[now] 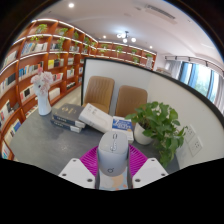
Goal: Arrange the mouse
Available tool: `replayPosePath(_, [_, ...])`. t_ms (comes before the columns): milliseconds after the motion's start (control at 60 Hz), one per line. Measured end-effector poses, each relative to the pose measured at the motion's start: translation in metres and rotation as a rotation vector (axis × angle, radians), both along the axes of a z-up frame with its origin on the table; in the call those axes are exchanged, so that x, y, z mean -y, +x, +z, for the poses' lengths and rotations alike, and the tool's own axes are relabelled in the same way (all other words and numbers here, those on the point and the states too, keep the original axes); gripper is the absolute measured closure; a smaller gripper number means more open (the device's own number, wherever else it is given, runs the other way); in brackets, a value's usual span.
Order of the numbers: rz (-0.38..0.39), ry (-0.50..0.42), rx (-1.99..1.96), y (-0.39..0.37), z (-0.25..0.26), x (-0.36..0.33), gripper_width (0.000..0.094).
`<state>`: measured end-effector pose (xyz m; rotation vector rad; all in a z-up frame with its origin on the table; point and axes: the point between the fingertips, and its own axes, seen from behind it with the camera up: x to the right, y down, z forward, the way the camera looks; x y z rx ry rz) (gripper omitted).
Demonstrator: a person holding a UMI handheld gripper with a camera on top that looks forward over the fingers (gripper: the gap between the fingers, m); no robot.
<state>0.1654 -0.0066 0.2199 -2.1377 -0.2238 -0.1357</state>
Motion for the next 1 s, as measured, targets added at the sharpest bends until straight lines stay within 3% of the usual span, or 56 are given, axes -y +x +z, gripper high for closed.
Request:
replayPosePath(233, [-0.068, -0.239, -0.093, 0.044, -0.159, 0.024, 0.0566])
replayPosePath(400, [-0.081, -0.349, -0.121, 0.049, -0.227, 0.042, 0.0563])
replayPosePath(450, [-0.083, -0.309, -0.146, 0.049, -0.227, 0.037, 0.0552])
replayPosePath(783, [-0.080, -0.376, -0.166, 0.049, -0.232, 0.043, 0.0392])
replayPosePath(900, [-0.079, -0.429, -0.114, 0.051, -0.227, 0.050, 0.0160])
replayPosePath(1000, [-0.080, -0.392, -0.167, 0.039, -0.194, 0.047, 0.0144])
